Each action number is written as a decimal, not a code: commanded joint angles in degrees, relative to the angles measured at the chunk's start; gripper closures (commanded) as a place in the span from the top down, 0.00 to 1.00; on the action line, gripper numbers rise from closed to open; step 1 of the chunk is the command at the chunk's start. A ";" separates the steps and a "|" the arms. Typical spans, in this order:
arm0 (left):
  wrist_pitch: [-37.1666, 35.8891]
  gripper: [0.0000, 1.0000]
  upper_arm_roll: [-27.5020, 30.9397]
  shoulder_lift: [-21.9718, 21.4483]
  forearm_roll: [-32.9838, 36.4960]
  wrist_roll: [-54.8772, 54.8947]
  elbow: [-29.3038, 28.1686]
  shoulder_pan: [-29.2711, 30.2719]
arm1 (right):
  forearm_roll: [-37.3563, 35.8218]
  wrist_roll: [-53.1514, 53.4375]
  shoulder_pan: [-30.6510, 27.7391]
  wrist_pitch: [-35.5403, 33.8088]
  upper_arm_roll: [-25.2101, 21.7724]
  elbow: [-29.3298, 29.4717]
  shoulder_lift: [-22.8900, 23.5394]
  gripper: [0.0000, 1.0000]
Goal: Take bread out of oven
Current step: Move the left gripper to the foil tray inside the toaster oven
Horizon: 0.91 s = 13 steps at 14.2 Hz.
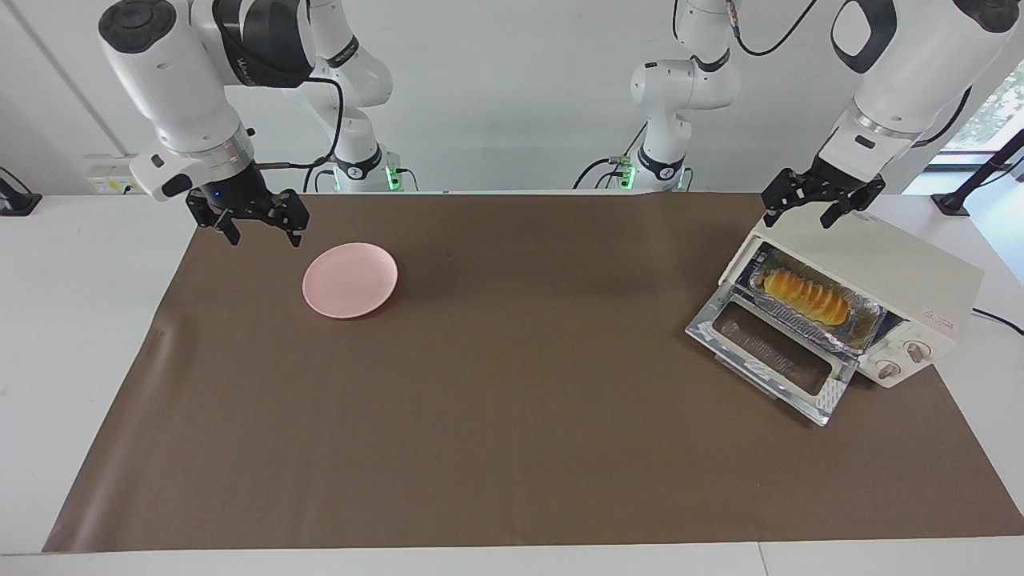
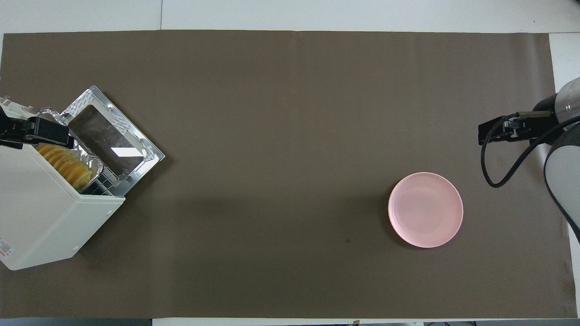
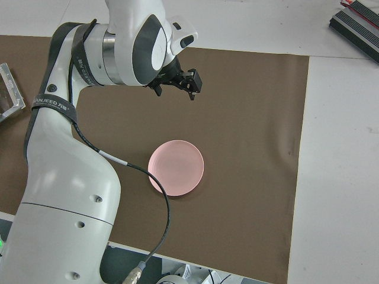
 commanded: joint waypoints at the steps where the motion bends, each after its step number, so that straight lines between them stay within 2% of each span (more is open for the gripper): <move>1: 0.18 1.00 -0.72 0.75 -0.05 0.75 1.21 1.01 | -1.08 -1.13 -0.98 -0.18 0.81 -0.95 -0.87 1.00; 13: -0.70 1.00 -0.46 -0.48 -0.22 -0.30 -0.11 0.57 | -1.08 -1.13 -0.98 -0.18 0.81 -0.95 -0.87 1.00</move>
